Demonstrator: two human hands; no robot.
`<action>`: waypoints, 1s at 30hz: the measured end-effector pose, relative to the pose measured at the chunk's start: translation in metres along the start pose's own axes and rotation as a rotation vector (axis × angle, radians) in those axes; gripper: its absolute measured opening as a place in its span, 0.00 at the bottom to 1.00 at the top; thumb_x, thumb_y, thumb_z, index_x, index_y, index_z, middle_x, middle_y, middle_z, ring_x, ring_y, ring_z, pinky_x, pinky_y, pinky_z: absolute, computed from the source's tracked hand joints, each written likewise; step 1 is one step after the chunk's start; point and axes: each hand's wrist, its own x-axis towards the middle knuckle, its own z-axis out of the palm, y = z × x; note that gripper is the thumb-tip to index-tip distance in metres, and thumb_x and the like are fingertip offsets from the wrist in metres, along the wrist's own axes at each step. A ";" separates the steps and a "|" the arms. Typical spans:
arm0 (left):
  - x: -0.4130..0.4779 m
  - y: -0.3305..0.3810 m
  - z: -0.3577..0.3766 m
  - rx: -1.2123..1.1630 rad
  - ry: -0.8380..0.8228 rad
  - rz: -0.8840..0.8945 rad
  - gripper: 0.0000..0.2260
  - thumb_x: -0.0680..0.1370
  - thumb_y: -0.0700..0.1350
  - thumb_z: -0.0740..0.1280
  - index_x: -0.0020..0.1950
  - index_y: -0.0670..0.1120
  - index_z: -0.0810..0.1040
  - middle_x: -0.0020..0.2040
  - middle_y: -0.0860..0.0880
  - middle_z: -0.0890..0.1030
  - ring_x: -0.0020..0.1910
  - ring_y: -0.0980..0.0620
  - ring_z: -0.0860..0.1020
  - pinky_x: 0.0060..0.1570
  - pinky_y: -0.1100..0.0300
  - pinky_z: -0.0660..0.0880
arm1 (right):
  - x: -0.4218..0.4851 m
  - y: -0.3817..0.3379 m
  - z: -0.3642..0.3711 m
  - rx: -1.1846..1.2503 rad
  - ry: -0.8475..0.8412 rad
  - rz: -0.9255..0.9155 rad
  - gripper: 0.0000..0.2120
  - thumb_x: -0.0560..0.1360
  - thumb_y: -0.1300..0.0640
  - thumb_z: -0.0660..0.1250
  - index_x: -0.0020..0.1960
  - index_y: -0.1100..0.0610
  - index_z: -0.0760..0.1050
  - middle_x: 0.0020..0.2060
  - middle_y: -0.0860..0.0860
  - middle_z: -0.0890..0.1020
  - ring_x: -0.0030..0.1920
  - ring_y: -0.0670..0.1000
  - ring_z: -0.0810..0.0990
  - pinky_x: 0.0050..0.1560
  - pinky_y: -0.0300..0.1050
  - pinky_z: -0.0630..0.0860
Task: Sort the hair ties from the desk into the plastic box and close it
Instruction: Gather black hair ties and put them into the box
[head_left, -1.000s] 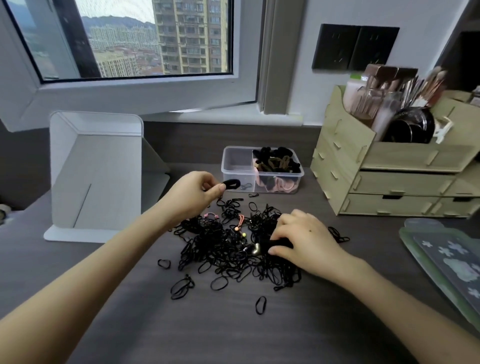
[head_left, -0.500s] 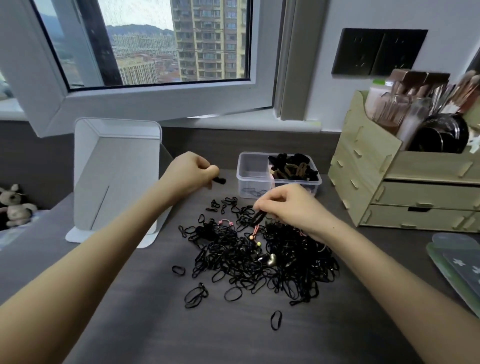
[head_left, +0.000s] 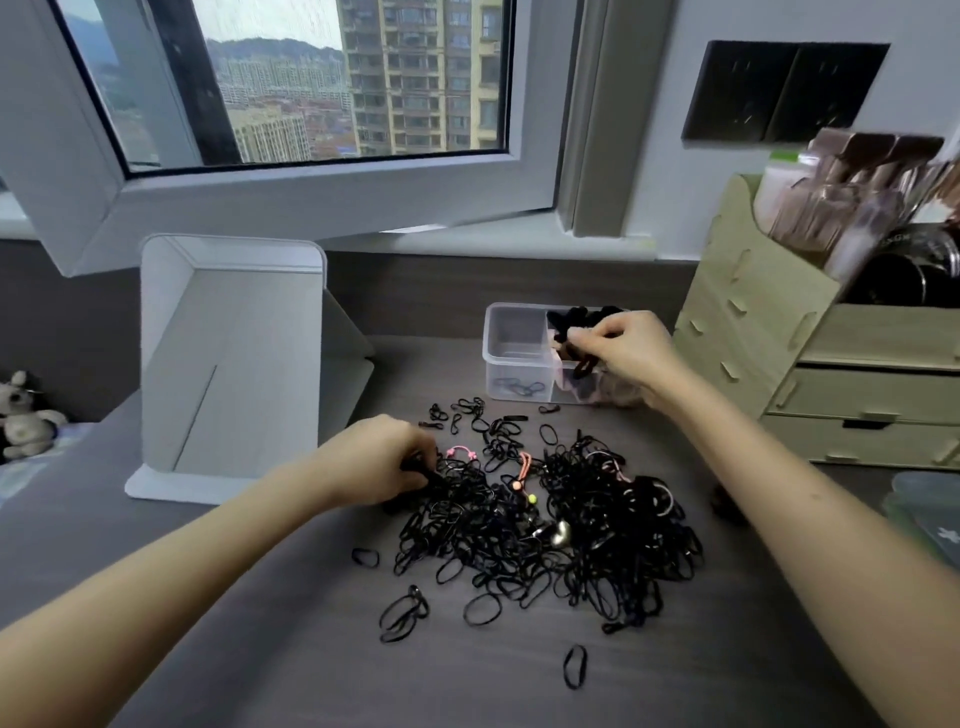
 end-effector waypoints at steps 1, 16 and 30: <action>0.001 0.001 -0.001 0.019 0.012 0.012 0.05 0.74 0.46 0.67 0.49 0.51 0.79 0.48 0.52 0.81 0.46 0.52 0.77 0.46 0.60 0.72 | 0.004 0.002 -0.006 0.008 0.011 0.025 0.12 0.73 0.53 0.70 0.35 0.58 0.79 0.28 0.51 0.75 0.28 0.47 0.70 0.29 0.41 0.66; 0.017 0.026 -0.054 -0.936 0.088 -0.182 0.03 0.70 0.44 0.74 0.37 0.46 0.84 0.32 0.50 0.81 0.25 0.56 0.70 0.28 0.63 0.64 | 0.031 0.026 -0.038 0.195 0.016 0.261 0.11 0.76 0.67 0.62 0.36 0.62 0.75 0.28 0.55 0.74 0.22 0.45 0.70 0.18 0.32 0.67; 0.145 0.104 -0.074 -0.946 0.120 -0.098 0.12 0.81 0.42 0.57 0.37 0.45 0.65 0.30 0.47 0.64 0.25 0.53 0.61 0.22 0.65 0.57 | 0.068 0.036 -0.026 -0.001 0.175 0.158 0.07 0.69 0.59 0.72 0.33 0.51 0.78 0.36 0.51 0.82 0.41 0.55 0.82 0.47 0.51 0.80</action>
